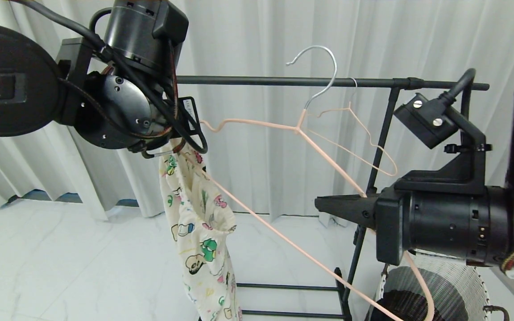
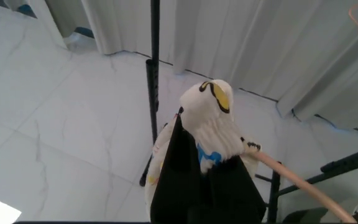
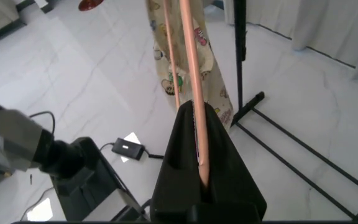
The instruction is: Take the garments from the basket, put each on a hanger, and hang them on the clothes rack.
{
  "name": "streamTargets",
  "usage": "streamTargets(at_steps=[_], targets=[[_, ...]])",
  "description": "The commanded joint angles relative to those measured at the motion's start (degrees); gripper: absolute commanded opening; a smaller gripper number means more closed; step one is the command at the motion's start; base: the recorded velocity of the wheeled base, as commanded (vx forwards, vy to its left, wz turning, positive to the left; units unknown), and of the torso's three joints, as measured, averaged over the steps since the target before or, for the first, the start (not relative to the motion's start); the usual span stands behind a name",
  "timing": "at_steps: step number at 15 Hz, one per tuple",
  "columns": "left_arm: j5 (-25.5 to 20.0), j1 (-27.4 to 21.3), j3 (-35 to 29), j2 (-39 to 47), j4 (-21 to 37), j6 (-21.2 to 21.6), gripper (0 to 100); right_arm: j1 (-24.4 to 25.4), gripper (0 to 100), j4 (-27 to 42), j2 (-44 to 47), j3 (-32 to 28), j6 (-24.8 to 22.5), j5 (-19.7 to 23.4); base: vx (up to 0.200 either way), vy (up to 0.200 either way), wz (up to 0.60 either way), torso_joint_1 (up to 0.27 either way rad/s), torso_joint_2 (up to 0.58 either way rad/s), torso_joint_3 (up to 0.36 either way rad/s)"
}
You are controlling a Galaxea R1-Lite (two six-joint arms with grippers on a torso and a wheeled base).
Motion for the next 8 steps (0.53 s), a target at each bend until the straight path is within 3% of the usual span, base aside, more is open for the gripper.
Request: streamTargets(at_steps=[1,8], targets=[[0.1,-1.1,0.0,-0.4,0.0,-0.8,0,0.0,0,-1.1,3.0,-0.9,0.3,-0.4,0.000,0.000,0.00,0.000,0.00,0.000],[-3.7,-7.4,0.0,-1.0,0.1,-1.5,0,1.9,0,-1.6,4.4,-1.2,0.3,-0.4,0.000,0.000,0.00,0.000,0.00,0.000]])
